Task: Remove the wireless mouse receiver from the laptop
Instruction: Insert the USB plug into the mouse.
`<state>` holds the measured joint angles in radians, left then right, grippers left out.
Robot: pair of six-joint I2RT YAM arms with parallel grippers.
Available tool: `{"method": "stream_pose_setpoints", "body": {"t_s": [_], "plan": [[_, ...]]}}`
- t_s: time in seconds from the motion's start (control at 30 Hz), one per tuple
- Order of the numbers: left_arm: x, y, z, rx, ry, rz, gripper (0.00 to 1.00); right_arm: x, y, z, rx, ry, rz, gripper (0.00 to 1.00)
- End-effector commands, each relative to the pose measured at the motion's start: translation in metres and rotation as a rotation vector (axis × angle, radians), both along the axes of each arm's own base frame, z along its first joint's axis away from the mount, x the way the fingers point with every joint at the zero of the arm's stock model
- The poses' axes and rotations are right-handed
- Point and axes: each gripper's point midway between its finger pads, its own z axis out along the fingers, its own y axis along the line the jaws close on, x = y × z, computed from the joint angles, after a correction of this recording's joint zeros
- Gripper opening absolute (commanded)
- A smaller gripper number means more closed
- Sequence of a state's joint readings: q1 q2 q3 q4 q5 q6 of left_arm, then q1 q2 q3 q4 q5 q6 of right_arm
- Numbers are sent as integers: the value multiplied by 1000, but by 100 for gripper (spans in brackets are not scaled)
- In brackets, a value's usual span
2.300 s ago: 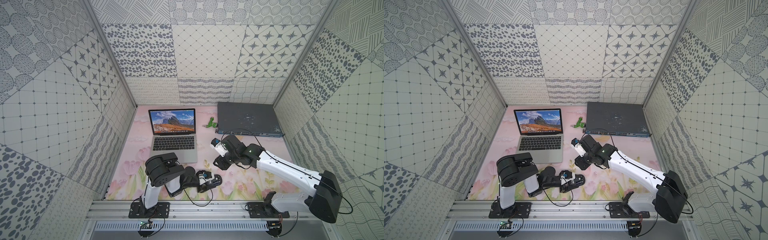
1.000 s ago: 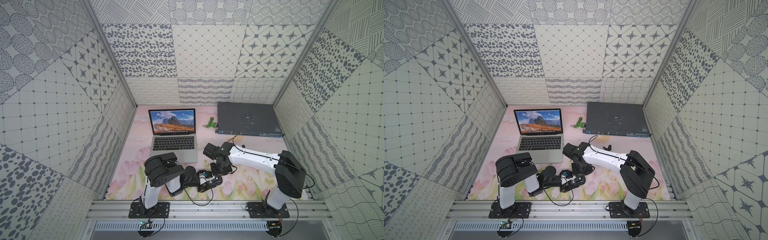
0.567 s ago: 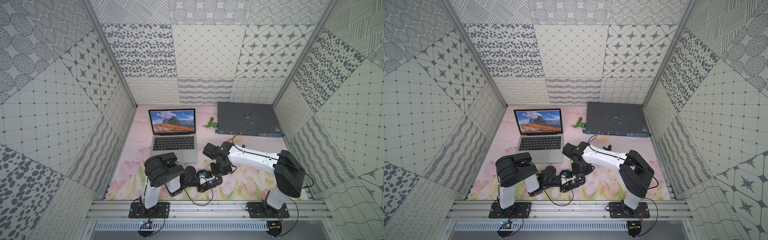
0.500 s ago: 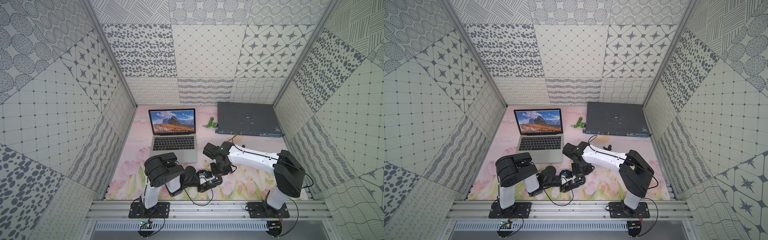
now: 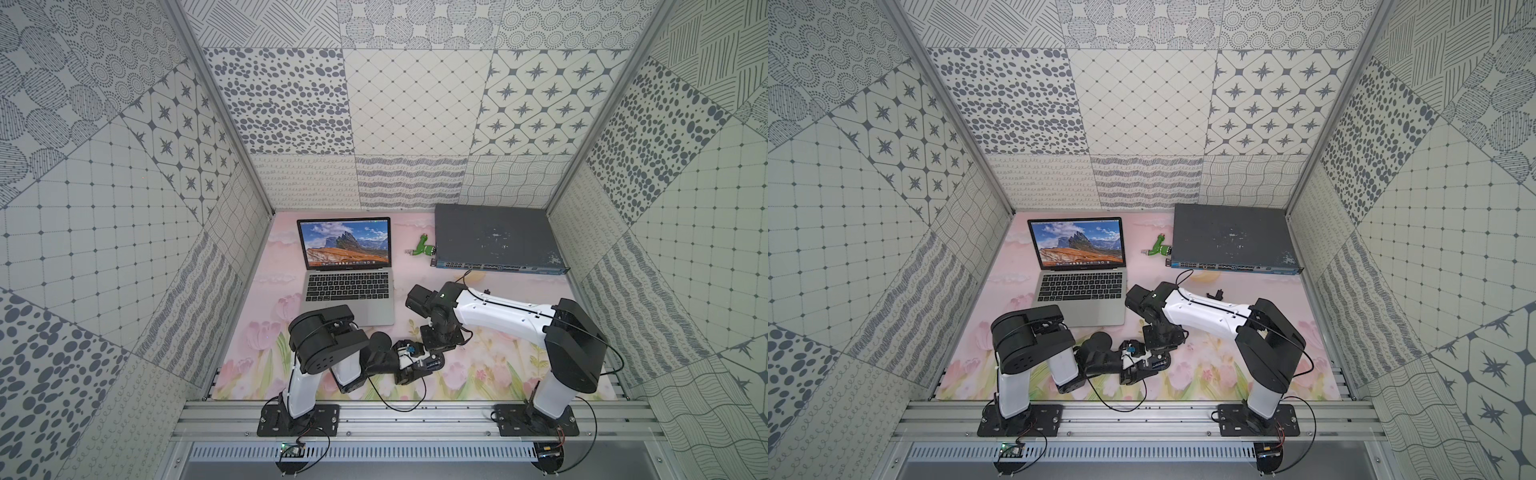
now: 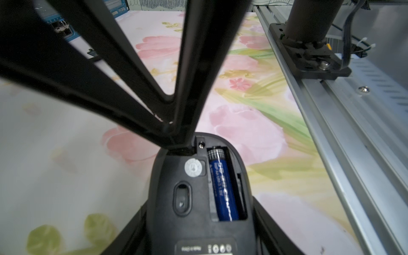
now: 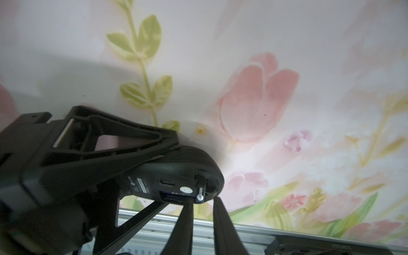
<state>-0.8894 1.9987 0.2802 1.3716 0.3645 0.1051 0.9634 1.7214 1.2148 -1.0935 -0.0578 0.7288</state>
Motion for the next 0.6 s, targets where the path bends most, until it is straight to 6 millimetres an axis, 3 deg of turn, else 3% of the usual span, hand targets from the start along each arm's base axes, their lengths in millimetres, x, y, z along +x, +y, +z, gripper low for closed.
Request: {"method": "stream_pose_setpoints", "body": {"t_s": [0.0, 0.57], "plan": [[-4, 15, -32, 125, 99, 41, 58, 8, 22, -22, 43, -29, -1, 20], [-4, 17, -30, 103, 92, 52, 54, 18, 19, 6, 188, -92, -59, 19]]}}
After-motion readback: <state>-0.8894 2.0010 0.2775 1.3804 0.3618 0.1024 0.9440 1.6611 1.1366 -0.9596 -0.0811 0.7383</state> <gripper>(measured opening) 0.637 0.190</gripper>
